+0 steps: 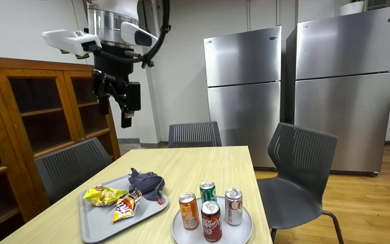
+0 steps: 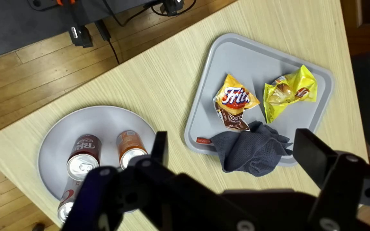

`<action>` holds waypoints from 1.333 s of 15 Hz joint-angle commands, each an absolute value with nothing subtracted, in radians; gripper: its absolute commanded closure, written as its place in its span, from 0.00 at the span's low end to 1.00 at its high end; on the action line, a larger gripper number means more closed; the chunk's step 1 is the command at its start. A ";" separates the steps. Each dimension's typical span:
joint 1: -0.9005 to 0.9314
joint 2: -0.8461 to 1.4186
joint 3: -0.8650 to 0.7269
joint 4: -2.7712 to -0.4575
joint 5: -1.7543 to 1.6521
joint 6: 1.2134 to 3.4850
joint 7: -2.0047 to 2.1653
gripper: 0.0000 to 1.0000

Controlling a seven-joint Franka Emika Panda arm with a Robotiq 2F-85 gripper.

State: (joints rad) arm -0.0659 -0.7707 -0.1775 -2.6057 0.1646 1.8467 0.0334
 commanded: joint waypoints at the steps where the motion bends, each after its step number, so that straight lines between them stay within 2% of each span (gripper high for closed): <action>1: -0.067 -0.727 -0.164 -2.591 0.180 1.845 -0.016 0.00; 10: 0.020 -0.396 -0.204 -2.461 0.176 1.935 -0.344 0.00; 20: 0.047 -0.015 -0.136 -2.232 0.222 2.087 -0.642 0.00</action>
